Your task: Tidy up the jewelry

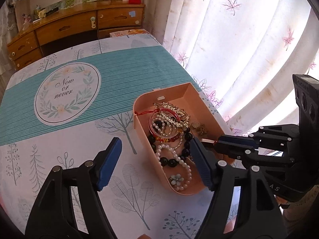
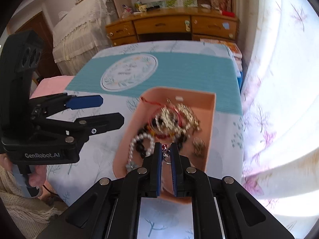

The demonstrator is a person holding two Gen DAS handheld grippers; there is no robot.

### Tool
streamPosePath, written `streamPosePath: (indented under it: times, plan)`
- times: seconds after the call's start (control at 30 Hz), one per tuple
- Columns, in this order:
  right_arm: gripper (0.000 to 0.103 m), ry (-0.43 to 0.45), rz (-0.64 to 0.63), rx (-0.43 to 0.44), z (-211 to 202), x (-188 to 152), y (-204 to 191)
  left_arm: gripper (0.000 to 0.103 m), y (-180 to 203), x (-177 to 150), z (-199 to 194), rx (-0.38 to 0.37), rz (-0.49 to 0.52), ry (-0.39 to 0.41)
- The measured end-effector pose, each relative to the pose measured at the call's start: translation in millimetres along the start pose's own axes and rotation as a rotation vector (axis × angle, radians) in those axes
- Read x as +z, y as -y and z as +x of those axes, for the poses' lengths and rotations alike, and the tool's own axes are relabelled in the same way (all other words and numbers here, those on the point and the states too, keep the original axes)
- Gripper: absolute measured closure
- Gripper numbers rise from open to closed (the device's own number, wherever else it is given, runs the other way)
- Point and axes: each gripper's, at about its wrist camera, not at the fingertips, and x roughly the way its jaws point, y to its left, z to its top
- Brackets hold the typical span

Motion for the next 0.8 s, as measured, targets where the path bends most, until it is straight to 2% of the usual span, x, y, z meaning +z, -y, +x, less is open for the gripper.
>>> streamPosePath:
  times: [0.07, 0.17, 0.4, 0.63, 0.7, 0.8]
  plan:
    - [0.094, -0.027, 0.041, 0.023, 3, -6, 8, 0.029, 1, -2, 3, 0.011, 0.005, -0.003]
    - [0.091, -0.023, 0.073, 0.029, 6, -8, 13, 0.021, 1, -4, 3, 0.029, -0.003, -0.006]
    - [0.090, 0.006, 0.095, 0.031, 8, -4, 10, 0.021, -10, -11, -1, 0.044, -0.038, -0.027]
    - [0.089, 0.036, 0.078, 0.042, 8, -1, -15, 0.021, -32, -35, -21, 0.073, -0.113, -0.008]
    - [0.082, 0.052, 0.073, 0.041, 8, -3, -25, 0.021, -41, -44, -28, 0.091, -0.135, -0.003]
    - [0.079, 0.081, 0.073, 0.041, 7, -5, -40, 0.021, -55, -59, -40, 0.128, -0.171, 0.012]
